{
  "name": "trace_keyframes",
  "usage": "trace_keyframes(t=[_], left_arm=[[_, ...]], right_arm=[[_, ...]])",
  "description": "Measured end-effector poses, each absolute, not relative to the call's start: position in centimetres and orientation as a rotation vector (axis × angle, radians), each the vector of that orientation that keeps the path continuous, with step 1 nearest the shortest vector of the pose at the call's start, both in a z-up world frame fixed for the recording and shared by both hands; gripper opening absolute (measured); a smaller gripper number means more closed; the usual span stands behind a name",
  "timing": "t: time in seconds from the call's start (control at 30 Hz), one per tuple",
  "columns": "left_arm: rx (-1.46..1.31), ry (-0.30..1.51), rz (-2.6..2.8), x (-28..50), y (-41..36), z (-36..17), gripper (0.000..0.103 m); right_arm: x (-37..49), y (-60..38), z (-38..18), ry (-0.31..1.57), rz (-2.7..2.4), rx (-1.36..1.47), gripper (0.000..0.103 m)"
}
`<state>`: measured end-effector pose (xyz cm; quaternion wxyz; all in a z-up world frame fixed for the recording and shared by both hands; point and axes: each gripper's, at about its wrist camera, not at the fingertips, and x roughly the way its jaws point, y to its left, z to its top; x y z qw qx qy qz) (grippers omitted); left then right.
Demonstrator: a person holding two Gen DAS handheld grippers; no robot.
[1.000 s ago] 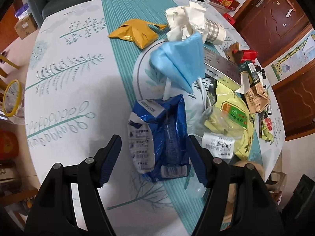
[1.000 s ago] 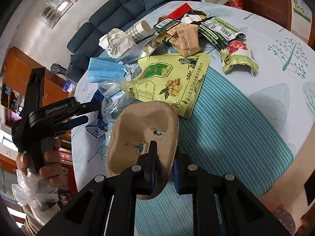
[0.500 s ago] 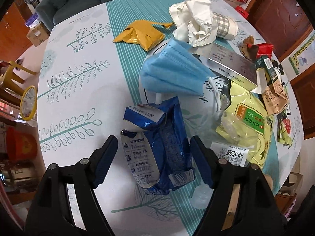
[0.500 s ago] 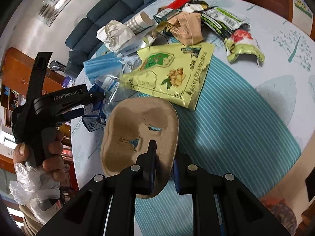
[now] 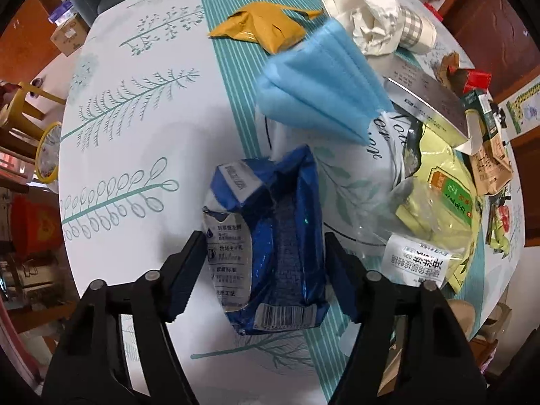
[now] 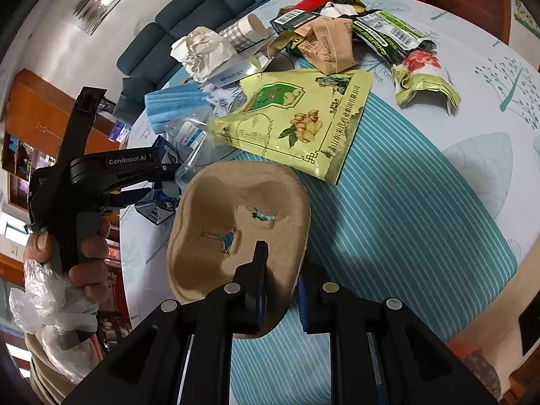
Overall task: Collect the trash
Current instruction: 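Lift the carrier and carton and carry both toward the black trash bin, then open the right gripper over the bin while the left gripper releases the carton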
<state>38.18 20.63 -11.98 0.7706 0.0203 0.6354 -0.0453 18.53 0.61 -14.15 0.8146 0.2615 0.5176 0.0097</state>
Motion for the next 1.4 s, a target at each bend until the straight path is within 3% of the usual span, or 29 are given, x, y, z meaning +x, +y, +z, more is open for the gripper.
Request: trace_keyframes(t=[0.4, 0.73, 0.97, 1.4], left_arm=[[-0.038, 1.317, -0.228, 30.3, 22.6, -7.1, 0.062], [0.101, 1.214, -0.495, 20.3, 16.7, -3.1, 0.062], [0.247, 1.203, -0.706, 13.7, 7.2, -4.1, 0.062], [0.482, 1.129, -0.969, 1.9, -6.8, -11.9, 0.062]], right_arm=[[15.4, -1.1, -11.9, 1.026, 0.051, 0.559, 0.013], [9.0, -5.4, -9.5, 0.943, -0.001, 0.581, 0.013], [1.1, -11.3, -10.6, 0.916, -0.175, 0.628, 0.013], [-9.1, -19.0, -20.1, 1.043, -0.477, 0.693, 0.013]])
